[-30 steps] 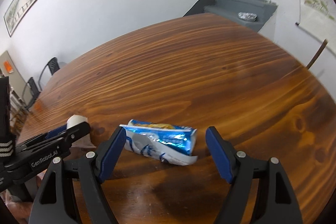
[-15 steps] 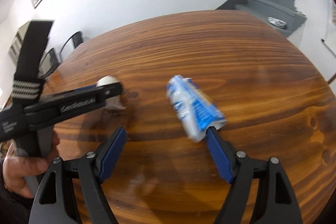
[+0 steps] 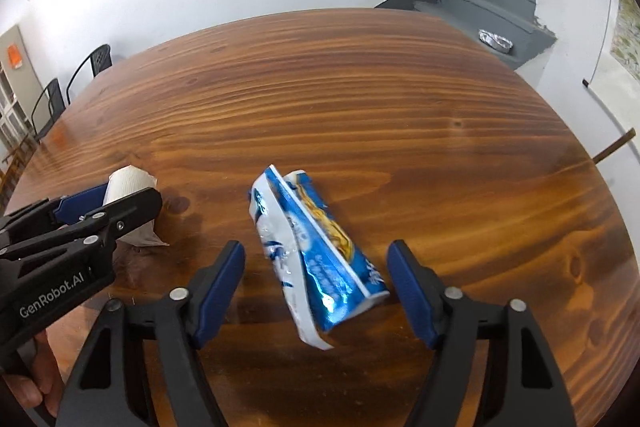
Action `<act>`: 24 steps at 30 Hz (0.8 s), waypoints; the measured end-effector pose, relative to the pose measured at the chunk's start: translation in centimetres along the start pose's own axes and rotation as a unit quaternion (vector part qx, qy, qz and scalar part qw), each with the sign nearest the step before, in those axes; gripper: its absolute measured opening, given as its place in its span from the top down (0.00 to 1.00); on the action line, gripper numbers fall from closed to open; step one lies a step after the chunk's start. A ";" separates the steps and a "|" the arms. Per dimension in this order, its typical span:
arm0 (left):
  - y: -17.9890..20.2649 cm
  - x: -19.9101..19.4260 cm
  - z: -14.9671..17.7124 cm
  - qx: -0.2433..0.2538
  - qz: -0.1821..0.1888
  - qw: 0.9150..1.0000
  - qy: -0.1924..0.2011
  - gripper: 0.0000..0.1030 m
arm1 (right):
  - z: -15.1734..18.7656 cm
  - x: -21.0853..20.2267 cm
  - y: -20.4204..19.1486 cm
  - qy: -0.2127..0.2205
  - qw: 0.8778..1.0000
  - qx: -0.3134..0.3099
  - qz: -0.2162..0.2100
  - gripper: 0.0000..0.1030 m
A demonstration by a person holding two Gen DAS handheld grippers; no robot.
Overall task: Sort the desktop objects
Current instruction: 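Grasp the bagged tape roll with the left tool while the right tool grasps the snack packet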
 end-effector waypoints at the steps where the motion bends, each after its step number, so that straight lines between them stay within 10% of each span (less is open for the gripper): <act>1: 0.1 0.0 0.0 0.001 -0.001 1.000 0.000 0.48 | 0.0 0.0 -0.1 0.000 1.000 -0.003 0.000 0.32; 6: 0.6 0.0 0.3 0.008 0.002 1.000 -0.001 0.48 | 0.3 -0.2 0.1 0.004 1.000 0.000 0.005 0.47; 24: 6.4 -2.6 0.7 0.047 0.078 0.996 0.001 0.48 | 3.3 -7.0 3.0 0.045 0.991 0.120 0.029 0.50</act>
Point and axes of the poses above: each gripper's, at about its wrist camera, not at the fingertips, and x roughly the way its jaws point, y to its right, z to its underside, the point moved 10 cm from there along x, roughly the way its jaws point, and after that the axes turned 10 degrees about y, right-handed, at the moved point
